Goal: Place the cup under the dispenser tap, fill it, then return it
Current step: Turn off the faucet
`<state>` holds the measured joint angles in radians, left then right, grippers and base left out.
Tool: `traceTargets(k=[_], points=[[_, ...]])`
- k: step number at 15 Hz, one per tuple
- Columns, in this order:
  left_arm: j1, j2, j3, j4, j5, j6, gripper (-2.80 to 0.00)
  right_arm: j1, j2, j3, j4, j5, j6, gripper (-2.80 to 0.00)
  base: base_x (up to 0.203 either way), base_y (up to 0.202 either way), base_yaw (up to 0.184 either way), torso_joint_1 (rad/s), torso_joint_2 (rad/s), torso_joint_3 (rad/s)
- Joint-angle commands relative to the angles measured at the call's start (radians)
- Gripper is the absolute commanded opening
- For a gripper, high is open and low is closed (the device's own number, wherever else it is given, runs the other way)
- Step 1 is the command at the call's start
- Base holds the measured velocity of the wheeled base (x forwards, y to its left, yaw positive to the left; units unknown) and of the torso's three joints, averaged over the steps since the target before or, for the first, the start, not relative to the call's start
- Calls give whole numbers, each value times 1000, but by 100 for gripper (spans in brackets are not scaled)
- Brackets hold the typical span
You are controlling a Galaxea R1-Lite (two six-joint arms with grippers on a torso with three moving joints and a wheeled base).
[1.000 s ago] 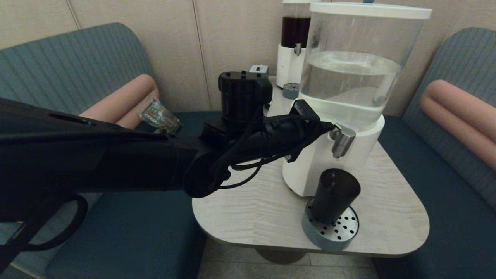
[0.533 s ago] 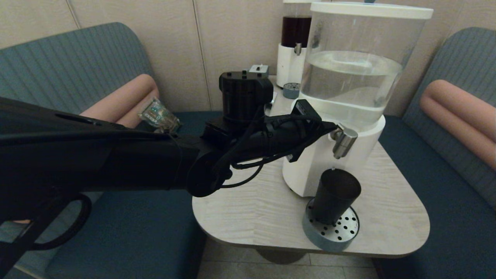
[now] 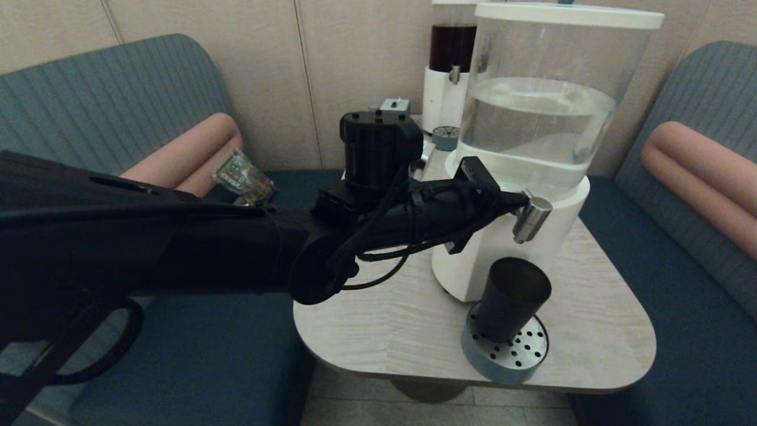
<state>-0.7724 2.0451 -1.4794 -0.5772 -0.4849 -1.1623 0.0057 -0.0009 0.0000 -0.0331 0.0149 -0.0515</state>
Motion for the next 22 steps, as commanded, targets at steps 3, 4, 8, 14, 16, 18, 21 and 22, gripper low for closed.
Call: traceTargets(k=[3,4,8,14,16,18,21,22], points=[[-2,9,-1,-3,-18,-6,-280,0,1,15,-1,0,-1,-280,0,0,0,0,0,0],[-2,9,1,-3,-18,-5,-280,0,-1,15,-1,0,-1,-280,0,0,0,0,0,0],[-1,3,14,-7,-15,0,-280,0,0,15,-1,0,-1,-280,0,0,0,0,0,0],[-1,3,25,-10,-15,4,-280,0,0,15,-1,0,-1,-280,0,0,0,0,0,0],[-1,-6,39,-12,-12,7,-280,0,0,15,-1,0,-1,-280,0,0,0,0,0,0],[-1,-13,51,-13,-9,9,-280,0,0,14,-1,0,-1,-280,0,0,0,0,0,0],[1,-29,79,-15,9,26,-280,0,1,15,-1,0,-1,-280,0,0,0,0,0,0],[2,-44,97,-15,18,39,-280,0,0,14,-1,0,-1,-280,0,0,0,0,0,0]])
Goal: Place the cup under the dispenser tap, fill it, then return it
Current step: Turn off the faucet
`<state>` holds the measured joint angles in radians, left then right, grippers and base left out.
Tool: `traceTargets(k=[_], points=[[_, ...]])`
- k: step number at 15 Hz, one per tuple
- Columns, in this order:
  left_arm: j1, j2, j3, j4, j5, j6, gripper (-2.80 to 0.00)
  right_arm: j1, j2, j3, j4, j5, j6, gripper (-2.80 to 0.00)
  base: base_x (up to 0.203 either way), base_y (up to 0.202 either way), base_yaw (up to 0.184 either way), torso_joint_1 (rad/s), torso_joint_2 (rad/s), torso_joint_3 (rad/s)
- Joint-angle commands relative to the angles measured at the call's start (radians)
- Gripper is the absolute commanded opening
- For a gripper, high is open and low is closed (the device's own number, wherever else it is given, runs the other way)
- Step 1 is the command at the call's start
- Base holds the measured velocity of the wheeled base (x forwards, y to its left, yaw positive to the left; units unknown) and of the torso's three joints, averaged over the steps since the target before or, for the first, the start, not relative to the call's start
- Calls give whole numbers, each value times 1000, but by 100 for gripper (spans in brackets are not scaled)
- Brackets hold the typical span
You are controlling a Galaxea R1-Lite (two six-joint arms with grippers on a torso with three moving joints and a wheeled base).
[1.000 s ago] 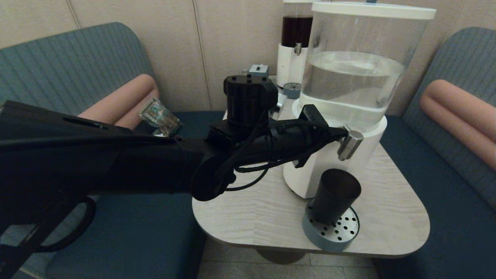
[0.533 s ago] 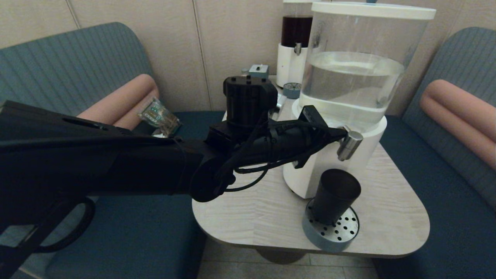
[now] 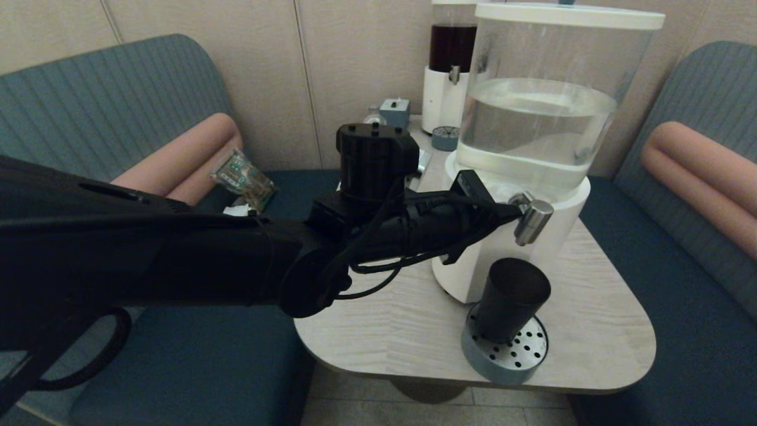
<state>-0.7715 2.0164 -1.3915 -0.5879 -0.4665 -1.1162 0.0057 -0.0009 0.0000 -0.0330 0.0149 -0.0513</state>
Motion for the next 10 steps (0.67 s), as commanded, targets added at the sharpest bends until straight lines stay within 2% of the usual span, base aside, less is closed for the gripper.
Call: traceTargets(k=[1,6,8,10], points=[[4,-50,51,-4,11,19,-280,0,0,15,-1,0,-1,-280,0,0,0,0,0,0],[29,-262,308,1,79,156,-280,0,-1,15,-1,0,-1,-280,0,0,0,0,0,0],[39,-347,438,-21,143,248,-280,0,0,15,-1,0,-1,-280,0,0,0,0,0,0],[40,-416,571,-90,208,329,-280,0,-1,15,-1,0,-1,-280,0,0,0,0,0,0]])
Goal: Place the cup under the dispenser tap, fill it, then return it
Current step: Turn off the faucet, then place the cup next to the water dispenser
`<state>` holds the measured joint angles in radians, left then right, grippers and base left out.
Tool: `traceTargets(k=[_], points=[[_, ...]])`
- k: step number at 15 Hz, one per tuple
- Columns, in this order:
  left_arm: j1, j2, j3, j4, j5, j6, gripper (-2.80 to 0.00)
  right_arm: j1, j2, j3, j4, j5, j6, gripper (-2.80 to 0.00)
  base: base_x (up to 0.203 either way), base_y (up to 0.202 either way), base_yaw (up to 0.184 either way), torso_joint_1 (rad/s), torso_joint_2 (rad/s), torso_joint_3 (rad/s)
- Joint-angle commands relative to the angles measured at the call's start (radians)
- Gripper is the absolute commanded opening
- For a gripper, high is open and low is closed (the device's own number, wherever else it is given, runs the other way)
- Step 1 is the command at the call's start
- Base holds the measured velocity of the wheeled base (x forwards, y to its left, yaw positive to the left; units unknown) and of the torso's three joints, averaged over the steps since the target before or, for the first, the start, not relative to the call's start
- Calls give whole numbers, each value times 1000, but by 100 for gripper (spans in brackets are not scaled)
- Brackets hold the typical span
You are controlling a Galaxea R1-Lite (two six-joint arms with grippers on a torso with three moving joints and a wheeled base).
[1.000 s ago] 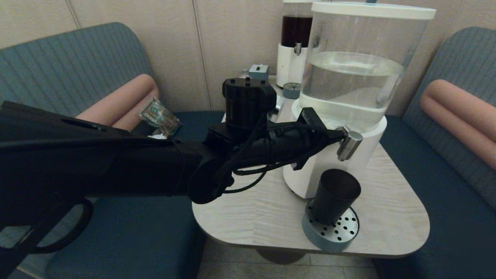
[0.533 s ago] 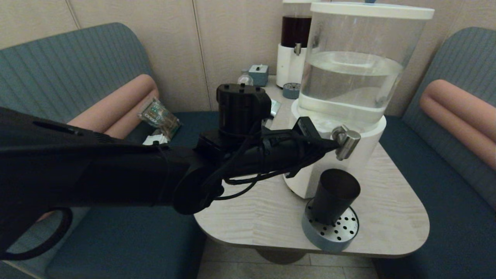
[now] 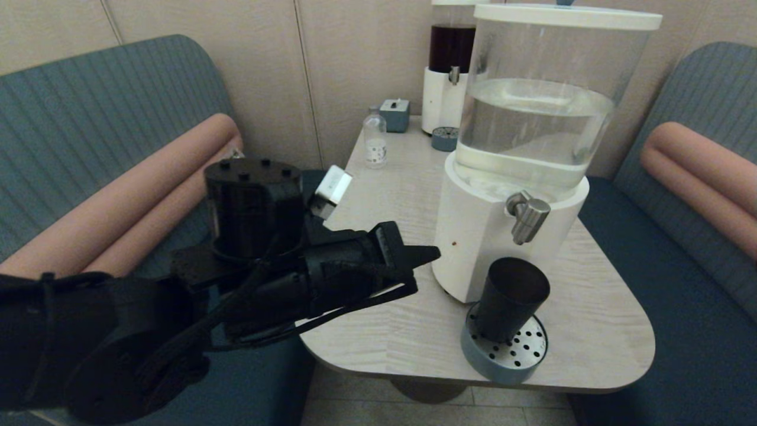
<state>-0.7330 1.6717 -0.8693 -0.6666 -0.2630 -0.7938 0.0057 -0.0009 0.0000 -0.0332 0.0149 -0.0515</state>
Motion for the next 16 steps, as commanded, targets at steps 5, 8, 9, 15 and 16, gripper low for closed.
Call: traceTargets(k=[5,8,9,15,16], points=[[0,-135,468,-377,23,477,-280,0,-1,15,-1,0,-1,-280,0,0,0,0,0,0],[0,-125,529,-495,4,551,-280,0,-1,15,-1,0,-1,-280,0,0,0,0,0,0],[0,-113,541,-513,-28,574,-280,0,-1,15,-1,0,-1,-280,0,0,0,0,0,0],[0,23,636,-773,-77,688,-280,0,0,14,-1,0,-1,-280,0,0,0,0,0,0],[0,40,644,-797,-78,692,-280,0,-1,15,-1,0,-1,-280,0,0,0,0,0,0]])
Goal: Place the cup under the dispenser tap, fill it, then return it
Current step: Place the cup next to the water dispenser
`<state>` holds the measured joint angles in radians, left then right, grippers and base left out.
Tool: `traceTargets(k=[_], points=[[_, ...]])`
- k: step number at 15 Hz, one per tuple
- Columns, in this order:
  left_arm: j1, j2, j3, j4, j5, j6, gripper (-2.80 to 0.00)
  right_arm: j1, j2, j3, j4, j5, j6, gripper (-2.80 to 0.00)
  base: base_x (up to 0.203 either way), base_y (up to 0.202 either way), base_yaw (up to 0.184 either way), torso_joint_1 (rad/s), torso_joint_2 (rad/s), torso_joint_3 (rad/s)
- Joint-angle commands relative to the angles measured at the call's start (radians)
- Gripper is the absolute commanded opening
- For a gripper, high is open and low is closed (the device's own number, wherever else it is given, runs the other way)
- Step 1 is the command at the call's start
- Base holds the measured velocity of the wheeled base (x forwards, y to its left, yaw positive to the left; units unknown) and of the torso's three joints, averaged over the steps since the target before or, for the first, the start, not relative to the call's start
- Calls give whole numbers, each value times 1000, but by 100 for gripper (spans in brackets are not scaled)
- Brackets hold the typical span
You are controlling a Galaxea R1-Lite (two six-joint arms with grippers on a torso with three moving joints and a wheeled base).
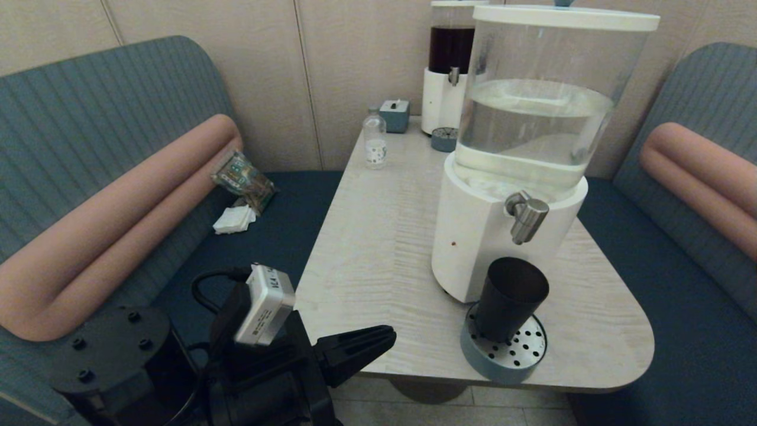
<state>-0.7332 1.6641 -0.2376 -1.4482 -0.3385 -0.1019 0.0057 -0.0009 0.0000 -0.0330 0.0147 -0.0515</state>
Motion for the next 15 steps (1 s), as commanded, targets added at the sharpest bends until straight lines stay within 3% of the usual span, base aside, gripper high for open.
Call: traceTargets(k=[1,2,3,6,9,15], points=[[0,61,13,-31,-3,1,-280,0,-1,15,-1,1,-1,-280,0,0,0,0,0,0],[0,72,11,-33,-5,6,-280,0,0,15,-1,1,-1,-280,0,0,0,0,0,0],[0,83,9,-34,-15,18,0,0,-1,15,-1,1,-1,-280,0,0,0,0,0,0],[0,120,3,-34,-34,38,0,0,1,14,-1,1,-1,-280,0,0,0,0,0,0],[1,213,-27,-43,-96,102,0,0,0,15,-1,1,-1,-280,0,0,0,0,0,0],[-25,362,-293,-67,-149,117,0,0,0,15,-1,1,-1,-280,0,0,0,0,0,0]])
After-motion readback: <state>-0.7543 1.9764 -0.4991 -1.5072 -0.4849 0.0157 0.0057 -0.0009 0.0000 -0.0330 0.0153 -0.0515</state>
